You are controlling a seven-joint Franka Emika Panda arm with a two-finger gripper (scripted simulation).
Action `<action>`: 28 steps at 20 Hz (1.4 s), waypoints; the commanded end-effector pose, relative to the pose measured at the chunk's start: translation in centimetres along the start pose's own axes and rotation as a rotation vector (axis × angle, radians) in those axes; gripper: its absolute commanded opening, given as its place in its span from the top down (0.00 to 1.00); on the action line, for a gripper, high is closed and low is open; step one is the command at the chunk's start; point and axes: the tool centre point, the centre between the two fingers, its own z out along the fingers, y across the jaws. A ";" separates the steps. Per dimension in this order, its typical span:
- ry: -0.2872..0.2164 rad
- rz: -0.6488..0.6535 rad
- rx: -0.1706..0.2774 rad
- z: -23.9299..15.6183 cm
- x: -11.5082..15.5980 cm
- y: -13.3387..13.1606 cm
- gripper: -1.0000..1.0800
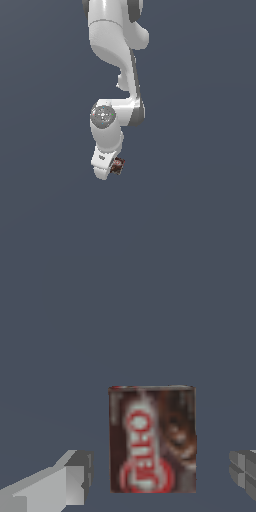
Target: Pick up the object and move it to a goal position.
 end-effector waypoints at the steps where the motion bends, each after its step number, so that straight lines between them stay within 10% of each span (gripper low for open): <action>1: 0.000 0.000 0.000 0.0 0.0 0.0 0.04; 18: 0.000 -0.005 0.000 5.0 0.0 0.0 0.04; 19: 0.000 -0.005 0.000 5.0 0.0 0.0 1.00; 28: 0.000 -0.005 0.000 5.0 0.0 0.0 1.00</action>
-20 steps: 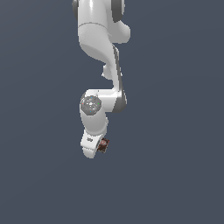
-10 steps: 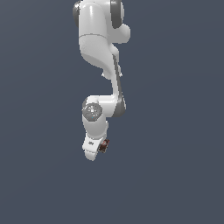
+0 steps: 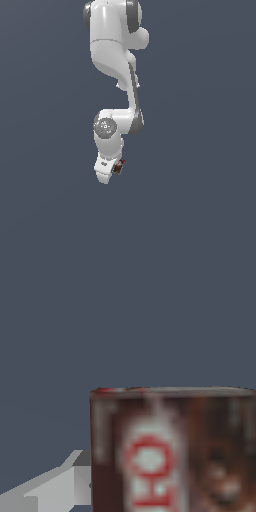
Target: Pick up the object and move it to a goal position.
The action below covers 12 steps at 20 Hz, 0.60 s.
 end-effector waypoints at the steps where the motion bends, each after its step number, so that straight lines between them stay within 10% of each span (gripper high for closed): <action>1: 0.000 0.000 0.000 0.0 0.0 0.0 1.00; 12: 0.000 0.000 0.000 -3.1 2.2 -1.2 1.00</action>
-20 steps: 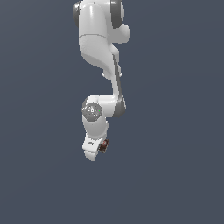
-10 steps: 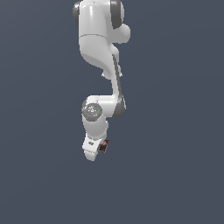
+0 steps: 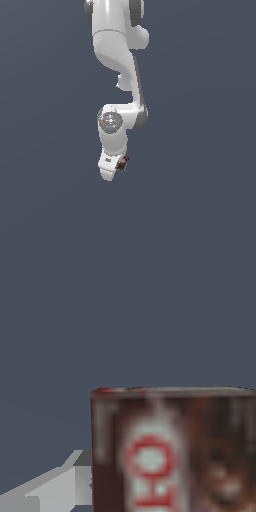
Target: Pick up the object and move it to a goal position.
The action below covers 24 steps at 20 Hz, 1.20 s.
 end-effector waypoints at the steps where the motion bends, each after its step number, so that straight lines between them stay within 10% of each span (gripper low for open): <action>1: 0.000 -0.001 -0.001 -1.4 1.0 -0.5 1.00; 24: 0.000 -0.002 -0.001 -23.3 16.1 -8.2 1.00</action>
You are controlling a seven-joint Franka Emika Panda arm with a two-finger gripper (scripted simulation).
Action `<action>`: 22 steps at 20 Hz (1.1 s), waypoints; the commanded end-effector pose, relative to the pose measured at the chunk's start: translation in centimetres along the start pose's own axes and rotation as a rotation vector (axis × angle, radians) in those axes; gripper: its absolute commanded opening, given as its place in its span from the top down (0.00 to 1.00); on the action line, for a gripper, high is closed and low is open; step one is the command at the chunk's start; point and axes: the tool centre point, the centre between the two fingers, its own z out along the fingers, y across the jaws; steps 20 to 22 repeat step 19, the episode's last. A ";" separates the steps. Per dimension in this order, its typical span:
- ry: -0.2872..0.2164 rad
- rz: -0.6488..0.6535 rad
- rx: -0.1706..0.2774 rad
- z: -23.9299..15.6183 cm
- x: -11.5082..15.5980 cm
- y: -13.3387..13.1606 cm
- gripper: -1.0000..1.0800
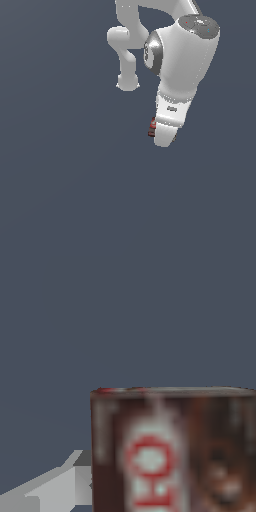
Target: Pick up the object and move it to a goal position.
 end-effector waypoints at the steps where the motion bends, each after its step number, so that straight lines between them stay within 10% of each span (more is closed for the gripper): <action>1: 0.000 0.001 0.001 -2.3 1.6 -0.8 1.00; 22: 0.001 0.002 0.001 -8.1 5.8 -2.1 1.00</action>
